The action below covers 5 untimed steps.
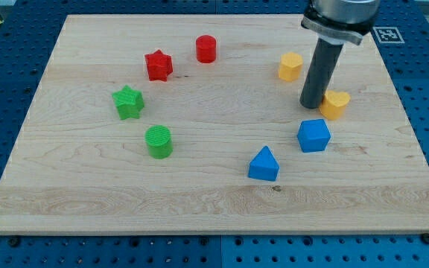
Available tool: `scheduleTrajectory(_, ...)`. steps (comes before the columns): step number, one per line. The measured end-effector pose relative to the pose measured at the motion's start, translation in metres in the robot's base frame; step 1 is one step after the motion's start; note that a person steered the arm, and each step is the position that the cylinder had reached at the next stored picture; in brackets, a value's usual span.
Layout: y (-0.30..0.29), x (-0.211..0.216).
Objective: Push the yellow heart to the center right side of the board
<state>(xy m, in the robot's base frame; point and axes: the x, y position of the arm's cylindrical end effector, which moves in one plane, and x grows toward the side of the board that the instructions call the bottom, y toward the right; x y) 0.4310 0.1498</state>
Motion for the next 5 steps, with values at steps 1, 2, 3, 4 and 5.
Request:
scheduleTrajectory(1, 0.010, 0.004)
scheduleTrajectory(2, 0.034, 0.004)
scheduleTrajectory(3, 0.069, 0.004)
scheduleTrajectory(4, 0.037, 0.005)
scheduleTrajectory(5, -0.041, 0.013)
